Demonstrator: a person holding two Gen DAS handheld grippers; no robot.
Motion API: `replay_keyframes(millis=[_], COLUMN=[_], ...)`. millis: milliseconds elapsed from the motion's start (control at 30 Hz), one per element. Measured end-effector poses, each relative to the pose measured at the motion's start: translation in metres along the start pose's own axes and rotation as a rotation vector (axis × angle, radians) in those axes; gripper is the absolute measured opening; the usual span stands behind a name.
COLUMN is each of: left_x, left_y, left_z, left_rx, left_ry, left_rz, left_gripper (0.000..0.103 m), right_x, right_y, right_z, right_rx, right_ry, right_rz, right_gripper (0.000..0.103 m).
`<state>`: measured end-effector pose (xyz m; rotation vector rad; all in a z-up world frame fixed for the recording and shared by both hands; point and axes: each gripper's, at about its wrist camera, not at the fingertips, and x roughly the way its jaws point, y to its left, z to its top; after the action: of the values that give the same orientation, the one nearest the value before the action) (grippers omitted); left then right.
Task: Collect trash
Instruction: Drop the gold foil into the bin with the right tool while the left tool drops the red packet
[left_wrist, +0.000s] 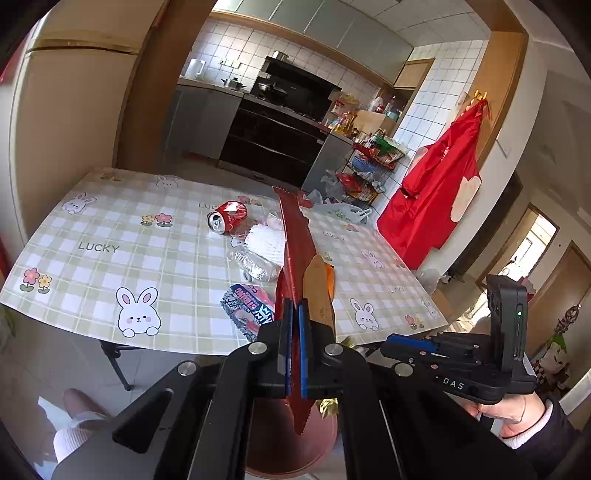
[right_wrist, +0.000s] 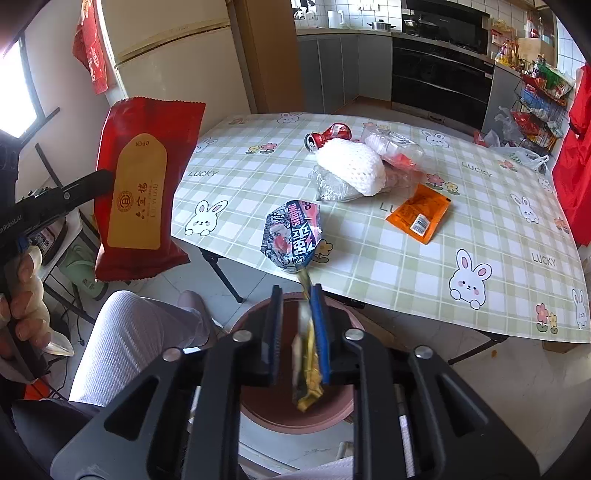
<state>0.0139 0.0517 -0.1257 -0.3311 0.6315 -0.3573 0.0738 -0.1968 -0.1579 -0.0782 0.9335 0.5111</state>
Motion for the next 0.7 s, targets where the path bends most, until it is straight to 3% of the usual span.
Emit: replay_keyframes(millis=[67, 233, 400, 500, 700], left_x=[0.004, 0.016, 0.029, 0.037, 0.054], left_y=[0.0, -0.003, -0.008, -0.013, -0.023], left_z=[-0.001, -0.004, -0.011, -0.017, -0.026], left_rx=[0.0, 0.012, 0.027, 0.038, 0.037], left_ry=[0.01, 0.046, 0.095, 0.128, 0.192], left_rz=[-0.004, -0.013, -0.024, -0.035, -0.075], left_gripper=[0.003, 0.003, 0.003, 0.003, 0.005], right_x=[0.002, 0.004, 0.0, -0.004, -0.009], right_y=[-0.003, -0.011, -0.017, -0.021, -0.033], right_z=[0.001, 0.003, 0.004, 0.005, 0.003], right_rx=[0.004, 0.018, 0.03, 0.037, 0.064], right_ry=[0.005, -0.006, -0.034, -0.051, -0.067], right_rz=[-0.003, -0.022, -0.061, -0.09, -0.113], right_gripper=[0.025, 0.041, 0.07, 0.08, 0.083])
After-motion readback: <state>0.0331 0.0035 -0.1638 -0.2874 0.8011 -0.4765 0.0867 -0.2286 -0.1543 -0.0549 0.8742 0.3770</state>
